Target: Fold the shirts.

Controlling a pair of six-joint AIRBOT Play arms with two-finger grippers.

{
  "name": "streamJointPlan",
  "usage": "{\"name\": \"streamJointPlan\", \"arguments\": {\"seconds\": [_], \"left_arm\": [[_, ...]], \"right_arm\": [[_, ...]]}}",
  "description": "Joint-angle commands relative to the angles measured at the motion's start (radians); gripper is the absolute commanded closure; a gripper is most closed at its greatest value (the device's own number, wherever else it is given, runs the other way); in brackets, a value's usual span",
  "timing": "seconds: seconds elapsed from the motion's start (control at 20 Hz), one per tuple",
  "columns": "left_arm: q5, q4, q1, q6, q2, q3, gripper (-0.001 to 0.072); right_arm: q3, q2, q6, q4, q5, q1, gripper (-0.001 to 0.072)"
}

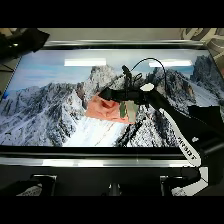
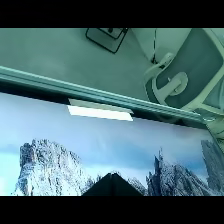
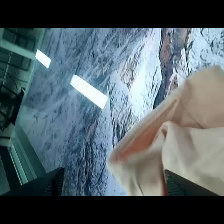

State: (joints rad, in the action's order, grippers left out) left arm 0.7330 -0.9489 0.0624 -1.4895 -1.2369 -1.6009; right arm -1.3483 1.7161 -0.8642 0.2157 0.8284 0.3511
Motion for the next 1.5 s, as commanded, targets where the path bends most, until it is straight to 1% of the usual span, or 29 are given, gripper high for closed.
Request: {"name": "streamJointPlan", "arguments": {"seconds": [0.0, 0.05, 0.1, 0.15, 0.2, 0.3, 0.35, 0.4, 0.65, 0.75, 0.85, 0.9, 0.95, 1.0, 1.1, 1.15, 1.3, 1.45], "left_arm": [[0.065, -0.070, -0.030, 0.002, 0.069, 0.000, 0.0680], [0.090, -0.085, -0.030, 0.002, 0.071, 0.000, 0.0680], [0.103, -0.100, -0.030, 0.013, 0.070, 0.000, 0.0680], [0.105, -0.101, -0.030, 0.031, 0.070, 0.005, 0.0680], [0.105, -0.101, -0.030, 0.032, 0.070, 0.010, 0.0680], [0.105, -0.101, -0.025, 0.032, 0.070, 0.019, 0.0680], [0.105, -0.101, -0.019, 0.032, 0.069, 0.021, 0.0680], [0.105, -0.101, -0.012, 0.032, 0.069, 0.027, 0.0680], [0.118, -0.101, 0.017, 0.031, 0.069, 0.063, 0.0680], [0.130, -0.101, 0.019, 0.031, 0.070, 0.064, 0.0680], [0.136, -0.101, 0.019, 0.031, 0.071, 0.064, 0.0680], [0.135, -0.101, 0.019, 0.031, 0.071, 0.064, 0.0680], [0.135, -0.101, 0.019, 0.031, 0.071, 0.064, 0.0680], [0.135, -0.102, 0.019, 0.031, 0.071, 0.064, 0.0680], [0.134, -0.103, 0.018, 0.032, 0.070, 0.064, 0.0680], [0.134, -0.104, 0.018, 0.032, 0.069, 0.064, 0.0679], [0.134, -0.115, 0.018, 0.032, 0.068, 0.064, 0.0680], [0.134, -0.127, 0.018, 0.032, 0.068, 0.065, 0.0679]], "right_arm": [[-0.001, 0.002, 0.080, -0.063, 0.017, -0.056, 0.0019], [-0.001, -0.027, 0.068, 0.019, 0.066, -0.111, 0.0019], [-0.001, -0.056, 0.019, 0.134, 0.117, -0.167, 0.0020], [-0.001, -0.084, -0.051, 0.270, 0.169, -0.220, 0.0029], [-0.001, -0.107, -0.139, 0.448, 0.235, -0.274, 0.0041], [0.004, -0.119, -0.298, 0.772, 0.377, -0.337, 0.0041], [0.019, -0.116, -0.333, 0.866, 0.415, -0.339, 0.0040], [0.039, -0.111, -0.344, 0.887, 0.420, -0.334, 0.0039], [0.084, -0.014, -0.345, 0.752, 0.290, -0.240, 0.0036], [0.084, 0.026, -0.344, 0.630, 0.251, -0.223, 0.0041], [0.084, 0.043, -0.354, 0.580, 0.221, -0.220, 0.0124], [0.084, 0.044, -0.367, 0.579, 0.208, -0.221, 0.0254], [0.078, 0.043, -0.367, 0.570, 0.194, -0.223, 0.0636], [0.068, 0.036, -0.334, 0.536, 0.201, -0.232, 0.0693], [0.010, -0.002, -0.129, 0.439, 0.248, -0.260, 0.0694], [-0.031, -0.034, -0.085, 0.407, 0.283, -0.293, 0.0694], [-0.151, -0.134, -0.085, 0.397, 0.372, -0.457, 0.0693], [-0.192, -0.219, -0.132, 0.398, 0.450, -0.699, 0.0694]]}}
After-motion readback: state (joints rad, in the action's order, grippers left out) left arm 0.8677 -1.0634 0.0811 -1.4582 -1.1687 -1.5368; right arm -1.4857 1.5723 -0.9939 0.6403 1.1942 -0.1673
